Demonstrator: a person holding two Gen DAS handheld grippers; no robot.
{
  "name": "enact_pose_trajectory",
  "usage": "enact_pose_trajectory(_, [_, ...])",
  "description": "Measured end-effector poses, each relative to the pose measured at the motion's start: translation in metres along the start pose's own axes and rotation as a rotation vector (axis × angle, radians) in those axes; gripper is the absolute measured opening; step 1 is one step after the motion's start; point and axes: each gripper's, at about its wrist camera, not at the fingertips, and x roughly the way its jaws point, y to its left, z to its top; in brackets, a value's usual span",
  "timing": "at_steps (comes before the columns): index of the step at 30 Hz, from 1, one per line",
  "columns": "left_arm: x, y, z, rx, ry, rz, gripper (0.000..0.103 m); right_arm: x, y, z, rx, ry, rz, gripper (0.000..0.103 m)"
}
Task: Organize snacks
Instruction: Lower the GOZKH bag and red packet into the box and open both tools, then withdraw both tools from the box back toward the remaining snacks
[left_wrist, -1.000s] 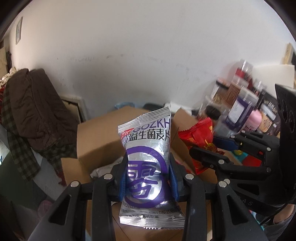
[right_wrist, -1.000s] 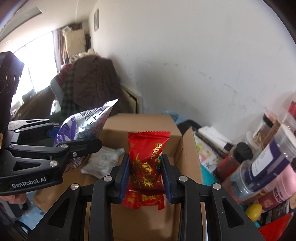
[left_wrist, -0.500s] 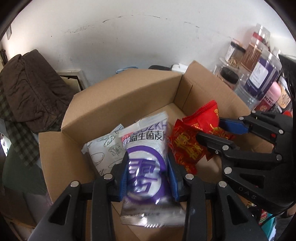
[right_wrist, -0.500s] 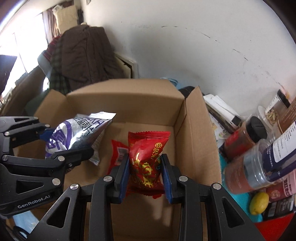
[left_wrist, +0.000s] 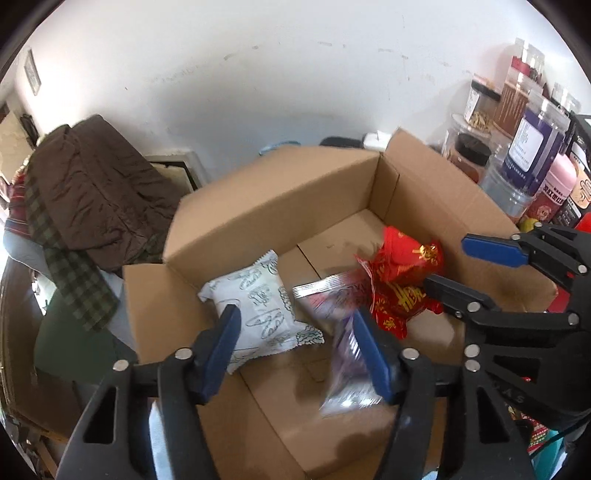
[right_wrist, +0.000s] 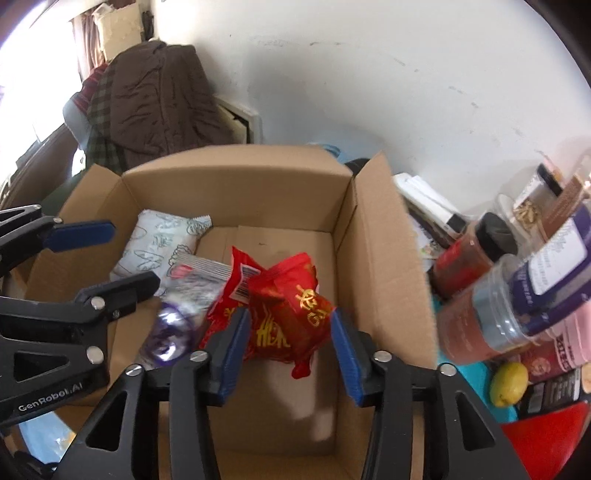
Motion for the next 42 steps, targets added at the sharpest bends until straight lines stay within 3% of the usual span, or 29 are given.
enact_pose_trajectory(18, [-0.123, -0.008, -0.001, -0.024, -0.214, -0.033, 0.063, -0.132, -0.007, -0.002, 0.058, -0.243, -0.046, 0.053])
enact_pose_trajectory(23, [-0.162, -0.011, -0.01, -0.028, -0.284, -0.04, 0.064, -0.179, -0.004, -0.014, 0.066, -0.333, -0.054, 0.062])
enact_pose_trajectory(26, [-0.185, -0.014, -0.019, -0.028, -0.33, -0.04, 0.078, -0.201, -0.001, -0.023, 0.065, -0.375, -0.062, 0.068])
enact_pose_trajectory(29, [-0.207, -0.017, -0.03, -0.021, -0.388, -0.029, 0.079, -0.224, 0.003, -0.035, 0.062, -0.414, -0.075, 0.072])
enact_pose_trajectory(32, [-0.227, -0.02, -0.041, -0.014, -0.422, -0.039, 0.08, -0.245, 0.007, -0.048, 0.058, -0.451, -0.088, 0.082])
enact_pose_trajectory(39, [-0.263, -0.029, -0.07, 0.009, -0.484, -0.043, 0.084, -0.282, 0.018, -0.084, 0.073, -0.514, -0.092, 0.087])
enact_pose_trajectory(42, [-0.271, -0.029, -0.084, 0.011, -0.498, -0.053, 0.094, -0.288, 0.023, -0.099, 0.082, -0.521, -0.09, 0.087])
